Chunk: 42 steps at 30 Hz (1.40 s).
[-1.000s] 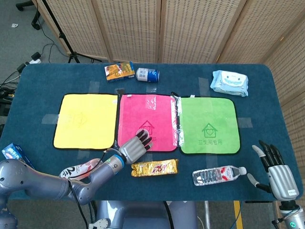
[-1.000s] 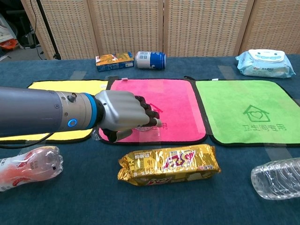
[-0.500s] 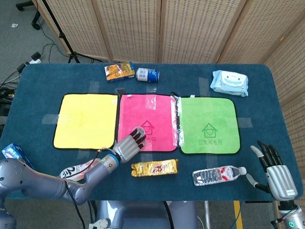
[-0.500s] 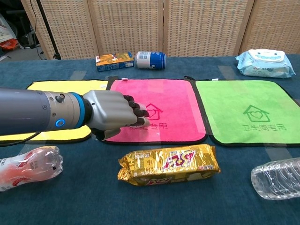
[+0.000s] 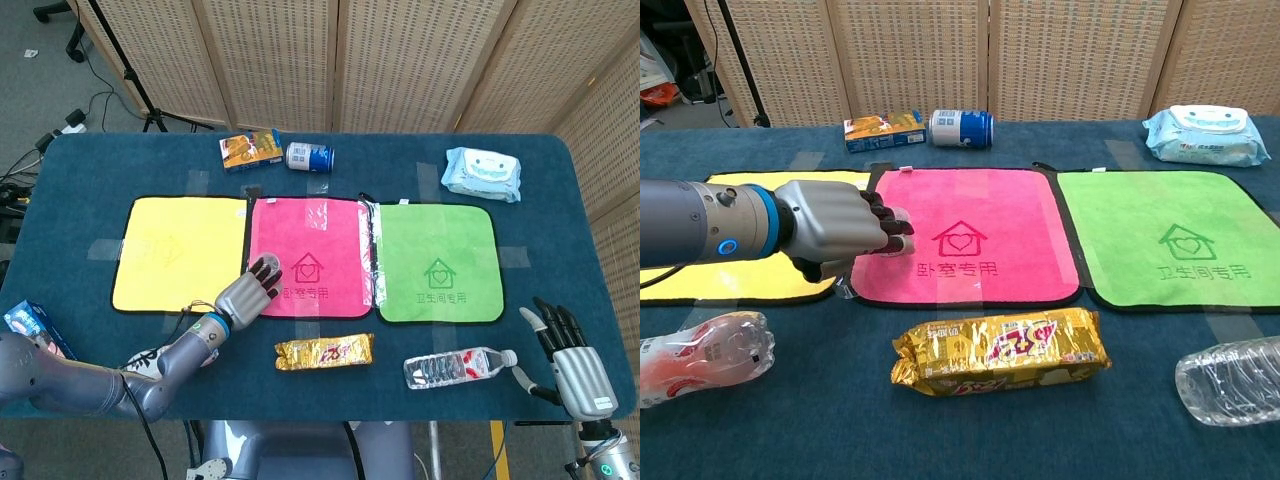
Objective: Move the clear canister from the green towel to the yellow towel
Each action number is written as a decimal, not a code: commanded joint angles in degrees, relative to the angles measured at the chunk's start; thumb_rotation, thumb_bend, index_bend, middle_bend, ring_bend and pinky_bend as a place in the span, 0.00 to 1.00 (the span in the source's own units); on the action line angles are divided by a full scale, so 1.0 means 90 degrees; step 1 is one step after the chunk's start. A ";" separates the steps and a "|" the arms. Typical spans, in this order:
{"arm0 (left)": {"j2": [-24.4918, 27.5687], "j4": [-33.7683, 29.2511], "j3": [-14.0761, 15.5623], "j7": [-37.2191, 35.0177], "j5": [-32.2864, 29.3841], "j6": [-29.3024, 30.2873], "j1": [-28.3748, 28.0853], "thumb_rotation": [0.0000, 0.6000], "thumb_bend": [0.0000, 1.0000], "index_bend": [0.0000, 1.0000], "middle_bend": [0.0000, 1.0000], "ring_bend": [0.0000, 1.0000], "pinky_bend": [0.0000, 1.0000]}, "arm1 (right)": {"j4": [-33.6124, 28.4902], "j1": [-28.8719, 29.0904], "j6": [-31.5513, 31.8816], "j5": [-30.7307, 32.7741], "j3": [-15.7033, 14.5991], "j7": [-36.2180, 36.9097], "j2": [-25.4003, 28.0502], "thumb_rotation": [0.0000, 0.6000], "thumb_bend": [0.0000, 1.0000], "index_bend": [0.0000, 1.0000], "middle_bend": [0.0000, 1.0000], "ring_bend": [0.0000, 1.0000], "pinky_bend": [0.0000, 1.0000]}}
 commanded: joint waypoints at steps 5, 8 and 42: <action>0.0057 0.0018 0.0078 -0.0021 -0.0056 0.0033 0.0038 1.00 0.71 0.00 0.00 0.00 0.00 | -0.0002 -0.0003 -0.0001 -0.0023 -0.0005 -0.0020 -0.0005 1.00 0.31 0.09 0.01 0.00 0.01; 0.0116 0.0019 0.0116 -0.0034 -0.0106 0.0075 0.0060 1.00 0.71 0.00 0.00 0.00 0.00 | -0.0010 -0.0007 -0.0005 -0.0041 -0.0012 -0.0043 -0.0007 1.00 0.31 0.09 0.01 0.00 0.01; 0.0736 0.0150 0.0426 -0.0108 -0.0504 0.0249 0.0405 1.00 0.71 0.00 0.00 0.00 0.00 | -0.0028 -0.0017 -0.0052 -0.0106 -0.0035 -0.0149 -0.0039 1.00 0.31 0.09 0.01 0.00 0.01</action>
